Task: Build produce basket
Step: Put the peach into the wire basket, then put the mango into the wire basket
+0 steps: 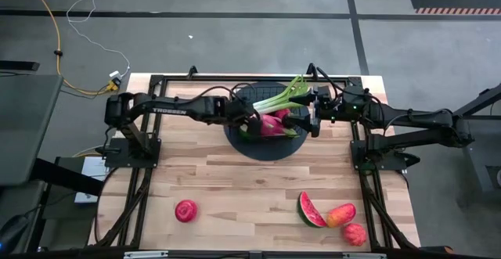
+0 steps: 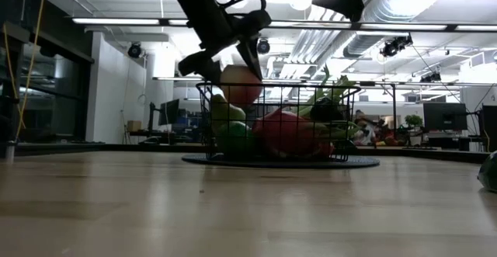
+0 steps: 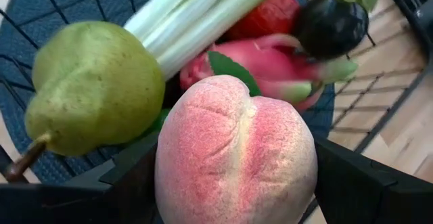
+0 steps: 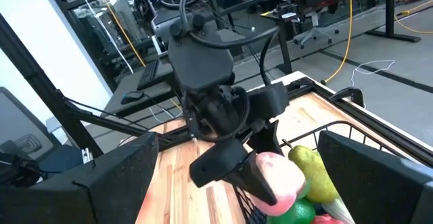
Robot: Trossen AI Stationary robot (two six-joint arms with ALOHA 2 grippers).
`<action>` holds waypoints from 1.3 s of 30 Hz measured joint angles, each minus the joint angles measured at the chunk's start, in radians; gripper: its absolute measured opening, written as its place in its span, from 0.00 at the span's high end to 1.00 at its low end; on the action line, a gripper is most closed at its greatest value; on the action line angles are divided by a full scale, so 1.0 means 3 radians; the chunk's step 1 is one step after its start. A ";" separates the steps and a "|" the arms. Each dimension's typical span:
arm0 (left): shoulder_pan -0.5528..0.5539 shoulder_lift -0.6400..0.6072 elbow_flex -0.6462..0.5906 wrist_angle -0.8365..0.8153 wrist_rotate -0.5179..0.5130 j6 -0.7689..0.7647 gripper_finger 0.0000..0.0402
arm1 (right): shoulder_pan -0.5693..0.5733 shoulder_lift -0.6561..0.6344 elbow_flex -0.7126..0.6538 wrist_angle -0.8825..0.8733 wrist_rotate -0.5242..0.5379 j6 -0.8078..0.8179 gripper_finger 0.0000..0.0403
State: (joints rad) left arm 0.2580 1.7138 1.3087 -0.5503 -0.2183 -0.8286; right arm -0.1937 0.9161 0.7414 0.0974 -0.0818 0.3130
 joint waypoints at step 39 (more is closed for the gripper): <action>0.0221 -0.1449 0.0067 0.0125 0.0056 0.1084 0.02 | 0.0004 0.0001 0.0003 -0.0012 0.0099 0.0004 0.02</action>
State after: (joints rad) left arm 0.3244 1.2791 1.3288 -0.5128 -0.2015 -0.5035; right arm -0.1924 0.9165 0.7422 0.0937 -0.0521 0.3142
